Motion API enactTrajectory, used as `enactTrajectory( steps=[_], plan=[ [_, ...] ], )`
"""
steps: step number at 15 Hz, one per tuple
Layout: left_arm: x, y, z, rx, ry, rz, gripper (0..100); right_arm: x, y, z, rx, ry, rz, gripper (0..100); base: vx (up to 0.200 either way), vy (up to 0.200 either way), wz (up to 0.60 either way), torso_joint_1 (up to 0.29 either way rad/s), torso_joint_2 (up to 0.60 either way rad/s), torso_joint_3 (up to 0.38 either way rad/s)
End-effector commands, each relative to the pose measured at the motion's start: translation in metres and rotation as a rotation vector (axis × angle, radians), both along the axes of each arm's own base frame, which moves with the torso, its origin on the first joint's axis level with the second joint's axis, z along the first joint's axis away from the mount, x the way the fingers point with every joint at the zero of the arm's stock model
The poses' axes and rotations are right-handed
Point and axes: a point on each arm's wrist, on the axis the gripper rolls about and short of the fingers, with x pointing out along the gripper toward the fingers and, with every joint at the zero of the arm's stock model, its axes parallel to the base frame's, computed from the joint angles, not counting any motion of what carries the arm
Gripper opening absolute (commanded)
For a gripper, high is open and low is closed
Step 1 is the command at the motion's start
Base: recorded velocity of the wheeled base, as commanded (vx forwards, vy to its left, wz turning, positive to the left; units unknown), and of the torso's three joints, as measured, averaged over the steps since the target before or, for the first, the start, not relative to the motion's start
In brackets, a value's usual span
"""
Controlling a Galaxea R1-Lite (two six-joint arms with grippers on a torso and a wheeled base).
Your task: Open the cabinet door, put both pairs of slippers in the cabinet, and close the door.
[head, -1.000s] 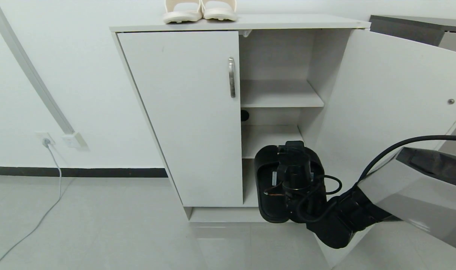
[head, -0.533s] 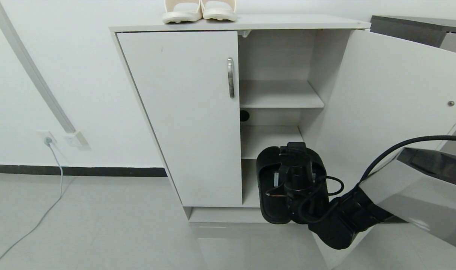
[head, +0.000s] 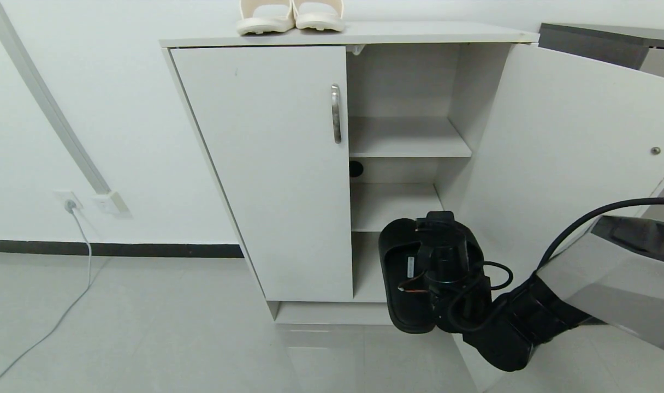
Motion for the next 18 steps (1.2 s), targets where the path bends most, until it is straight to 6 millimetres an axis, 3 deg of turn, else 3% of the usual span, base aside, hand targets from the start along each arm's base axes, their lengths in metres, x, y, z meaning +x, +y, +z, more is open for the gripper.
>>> enactTrajectory(
  steps=[1, 18],
  plan=[
    [0.0, 0.0, 0.0, 0.0, 0.003, 0.001, 0, -0.007, -0.006, 0.007, 0.006, -0.002, 0.016, 0, 0.0, 0.0, 0.0, 0.0, 0.0, 0.0],
    [0.0, 0.0, 0.0, 0.0, 0.003, 0.001, 0, -0.004, -0.034, 0.014, -0.004, 0.005, -0.041, 0, 0.0, 0.0, 0.0, 0.0, 0.0, 0.0]
  ],
)
